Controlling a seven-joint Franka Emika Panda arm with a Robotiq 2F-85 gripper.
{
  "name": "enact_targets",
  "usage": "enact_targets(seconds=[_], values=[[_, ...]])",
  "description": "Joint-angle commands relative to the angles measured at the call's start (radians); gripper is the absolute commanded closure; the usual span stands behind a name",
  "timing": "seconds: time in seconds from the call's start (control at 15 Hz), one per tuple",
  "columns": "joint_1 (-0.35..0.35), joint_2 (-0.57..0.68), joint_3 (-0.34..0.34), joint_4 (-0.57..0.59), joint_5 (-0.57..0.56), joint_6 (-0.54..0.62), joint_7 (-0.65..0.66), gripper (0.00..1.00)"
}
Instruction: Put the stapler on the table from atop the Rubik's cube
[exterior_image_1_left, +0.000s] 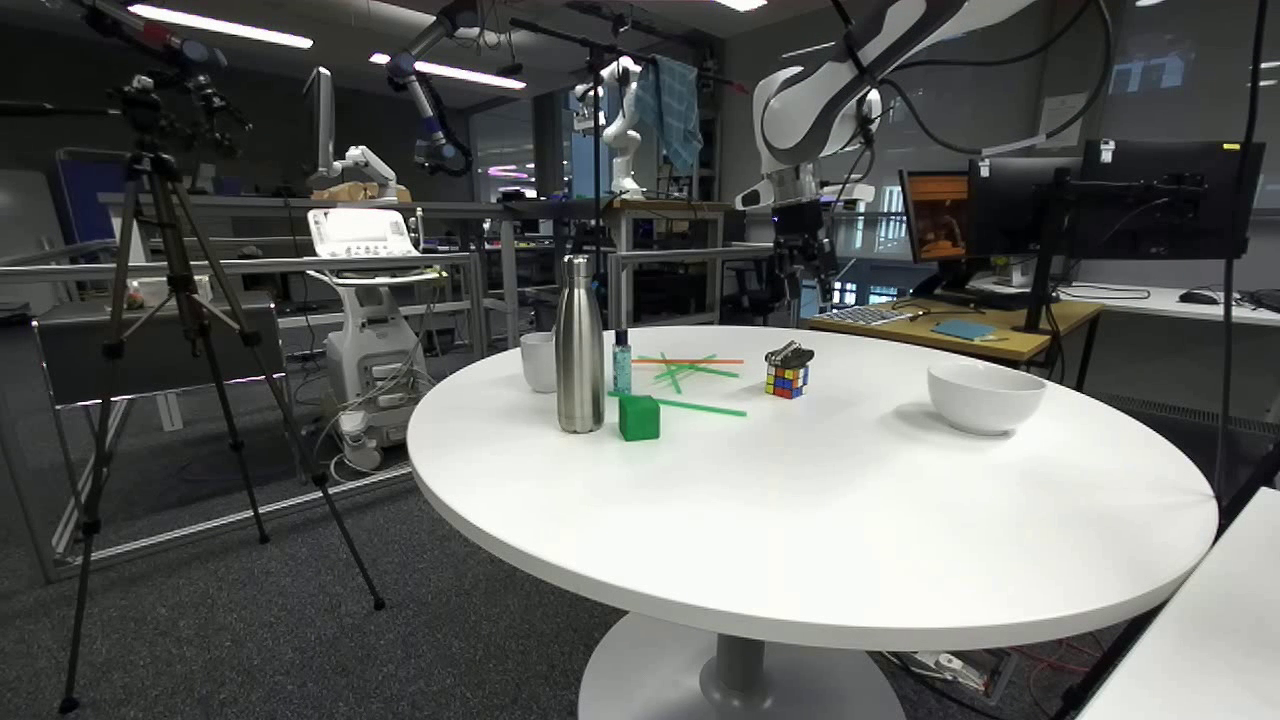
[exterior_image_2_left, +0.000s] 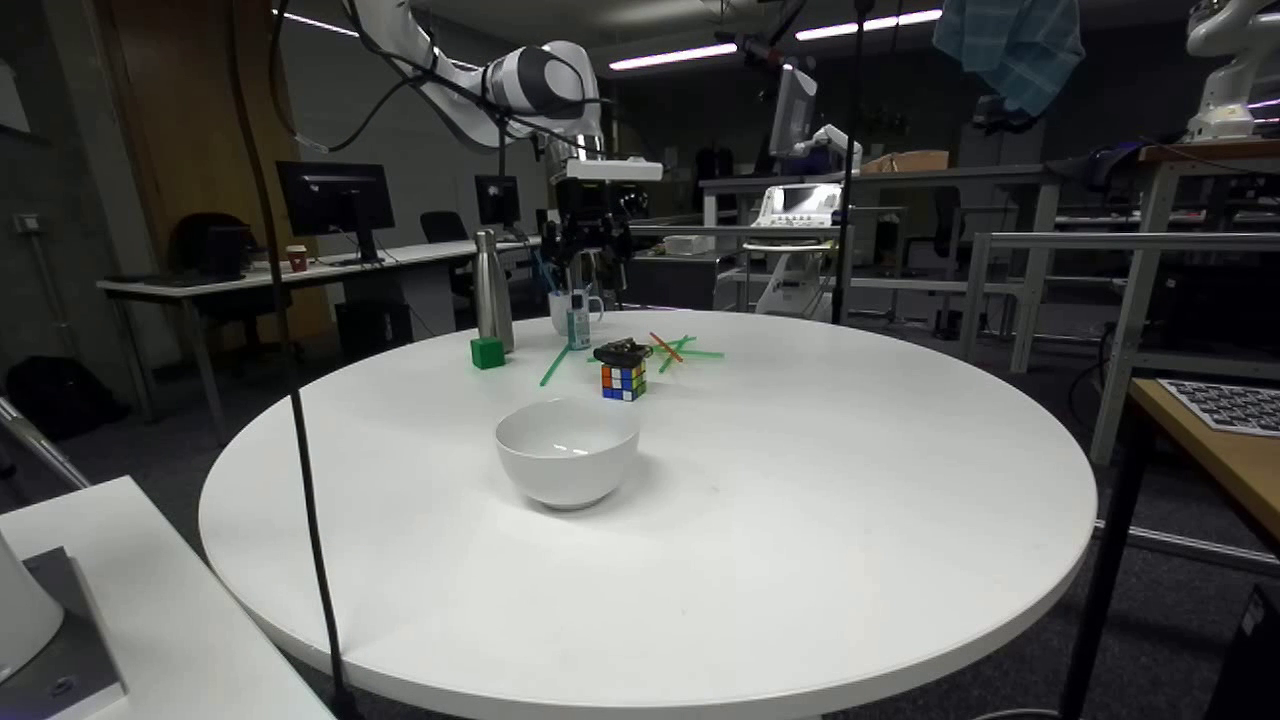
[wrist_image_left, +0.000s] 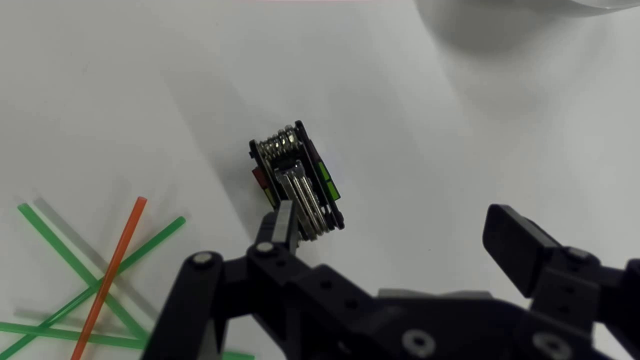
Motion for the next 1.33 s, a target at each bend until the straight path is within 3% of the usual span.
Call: enact_targets(seconds=[0.0,0.6,1.27], values=[[-0.004,0.0,0.005,0.003,-0.003,-0.004,0.001,0.0],[-0.006,0.017,0.007,0.017,-0.014,0.001,-0.023,0.0],[-0.006,0.1,0.011,0.096,-0.021,-0.019,-0.136,0.0]])
